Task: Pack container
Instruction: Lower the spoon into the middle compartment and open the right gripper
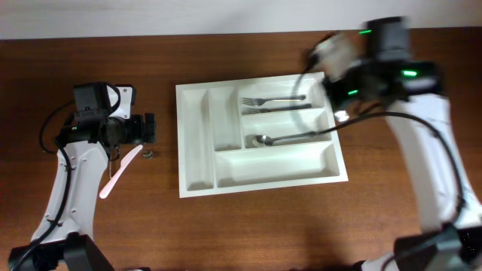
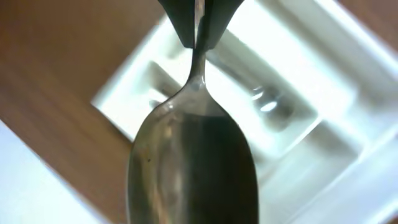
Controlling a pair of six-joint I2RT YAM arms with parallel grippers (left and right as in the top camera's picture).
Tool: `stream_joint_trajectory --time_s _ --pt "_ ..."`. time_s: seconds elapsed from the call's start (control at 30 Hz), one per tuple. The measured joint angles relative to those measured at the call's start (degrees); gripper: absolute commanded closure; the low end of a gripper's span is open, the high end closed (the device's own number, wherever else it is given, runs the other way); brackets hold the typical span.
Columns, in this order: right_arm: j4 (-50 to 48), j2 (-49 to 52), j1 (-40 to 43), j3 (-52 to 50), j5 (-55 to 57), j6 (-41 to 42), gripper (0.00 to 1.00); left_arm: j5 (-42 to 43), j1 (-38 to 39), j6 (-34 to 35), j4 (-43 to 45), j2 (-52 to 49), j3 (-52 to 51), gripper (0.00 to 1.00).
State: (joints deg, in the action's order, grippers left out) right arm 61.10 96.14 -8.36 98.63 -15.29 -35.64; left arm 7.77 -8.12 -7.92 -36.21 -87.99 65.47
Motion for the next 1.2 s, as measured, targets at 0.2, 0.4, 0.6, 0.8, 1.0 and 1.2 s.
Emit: stream_joint_trajectory --time_s 0.2,0.4,0.6,0.8,1.0,1.2 --pt "1.5 10.1 -7.6 -0.9 -1.0 -21.9 0.96 0.0 0.0 0.0 0.0 0.0 0.0 0.01" --pt "-2.0 19.5 -7.8 -1.1 -1.1 -36.9 0.96 0.0 0.0 0.0 0.0 0.0 0.0 0.01" --pt "-3.2 24.0 -7.0 -1.1 -1.1 -41.4 0.82 0.0 0.0 0.0 0.0 0.0 0.0 0.01" --pt "-2.7 24.1 -7.0 -1.1 -1.1 -40.5 0.70 0.0 0.0 0.0 0.0 0.0 0.0 0.01" --pt "7.8 23.6 -7.0 3.7 -0.4 -28.8 0.70 0.0 0.0 0.0 0.0 0.0 0.0 0.01" --pt "20.4 17.9 -6.9 23.4 0.7 -16.2 0.33 0.0 0.0 0.0 0.0 0.0 0.0 0.01"
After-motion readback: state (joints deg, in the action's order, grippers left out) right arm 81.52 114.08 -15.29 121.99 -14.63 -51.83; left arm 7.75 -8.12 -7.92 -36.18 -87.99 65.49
